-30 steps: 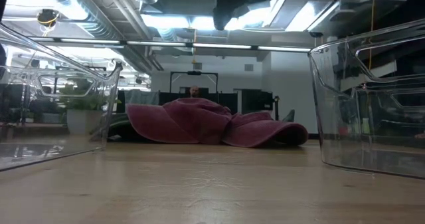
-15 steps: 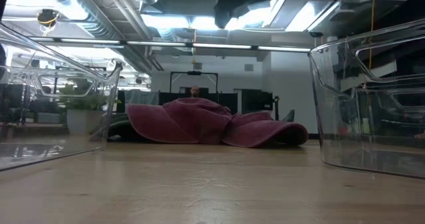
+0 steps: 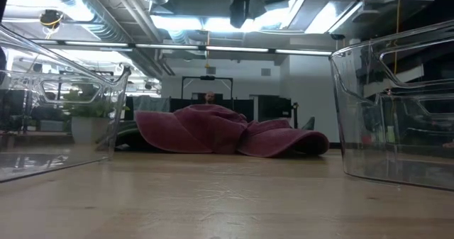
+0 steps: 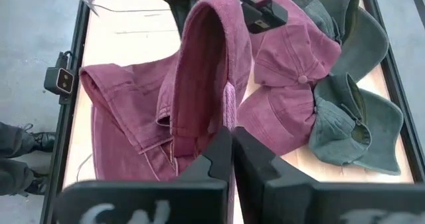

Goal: Pick & Place hat
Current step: Put the right red cap into the right transparent bin

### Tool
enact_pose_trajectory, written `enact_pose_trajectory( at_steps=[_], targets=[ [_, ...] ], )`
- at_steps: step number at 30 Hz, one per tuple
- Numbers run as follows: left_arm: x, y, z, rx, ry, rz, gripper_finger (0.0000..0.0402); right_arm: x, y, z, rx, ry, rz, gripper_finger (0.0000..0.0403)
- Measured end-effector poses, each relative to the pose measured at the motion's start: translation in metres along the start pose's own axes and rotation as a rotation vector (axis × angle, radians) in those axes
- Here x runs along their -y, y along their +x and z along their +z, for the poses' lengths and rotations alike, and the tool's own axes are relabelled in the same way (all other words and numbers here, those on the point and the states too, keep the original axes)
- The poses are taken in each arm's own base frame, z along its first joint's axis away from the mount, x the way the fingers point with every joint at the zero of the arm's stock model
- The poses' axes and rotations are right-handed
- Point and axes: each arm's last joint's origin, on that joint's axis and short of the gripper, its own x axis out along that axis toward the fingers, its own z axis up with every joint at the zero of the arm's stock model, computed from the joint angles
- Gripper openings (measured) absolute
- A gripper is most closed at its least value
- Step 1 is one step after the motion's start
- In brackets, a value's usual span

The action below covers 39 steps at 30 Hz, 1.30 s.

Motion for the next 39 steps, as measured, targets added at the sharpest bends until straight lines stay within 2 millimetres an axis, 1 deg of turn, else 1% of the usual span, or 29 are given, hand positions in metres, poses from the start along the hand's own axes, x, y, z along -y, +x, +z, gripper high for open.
enact_pose_trajectory(
  at_steps=[2,3,6,11,15,17,20,26,29,33,35,39],
  targets=[
    [0.0,0.0,0.0,-0.001,0.019,-0.001,0.0029,0.0,0.0,0.001,0.011,0.0,0.004,0.0019],
    [0.0,0.0,0.0,-0.001,0.028,-0.001,0.0016,0.0,0.0,0.001,0.012,0.001,0.005,0.0022],
    [0.0,0.0,0.0,0.006,0.072,0.011,0.0004,-0.001,0.0,0.001,0.01,0.001,0.012,0.003],
    [0.003,-0.003,0.007,0.033,0.203,0.03,0.0003,-0.003,0.0,0.0,-0.02,0.049,0.096,0.0033],
    [0.019,-0.001,0.02,0.058,0.435,-0.013,0.0003,-0.007,-0.001,-0.001,-0.074,0.13,0.222,0.0025],
    [0.026,0.003,0.023,0.042,0.553,-0.005,0.0003,-0.009,-0.002,-0.002,-0.099,0.17,0.266,0.0015],
    [0.028,0.014,0.021,-0.018,0.667,0.05,0.0003,-0.013,-0.003,-0.003,-0.128,0.2,0.314,0.0004],
    [0.025,0.038,0.033,0.005,0.788,0.108,0.0002,-0.018,0.004,-0.009,-0.205,0.237,0.36,0.0015],
    [0.022,0.051,0.035,-0.011,0.825,0.138,0.0002,-0.02,0.009,-0.012,-0.261,0.267,0.389,0.0012],
    [0.024,0.064,0.038,-0.012,0.886,0.133,0.0002,-0.022,0.013,-0.015,-0.313,0.284,0.418,0.0007],
    [0.029,0.07,0.038,-0.007,0.918,0.115,0.0002,-0.023,0.014,-0.016,-0.329,0.291,0.431,0.0008],
    [0.044,0.074,0.042,0.027,0.995,0.086,0.0002,-0.021,0.012,-0.019,-0.352,0.303,0.422,0.0022]
  ],
)
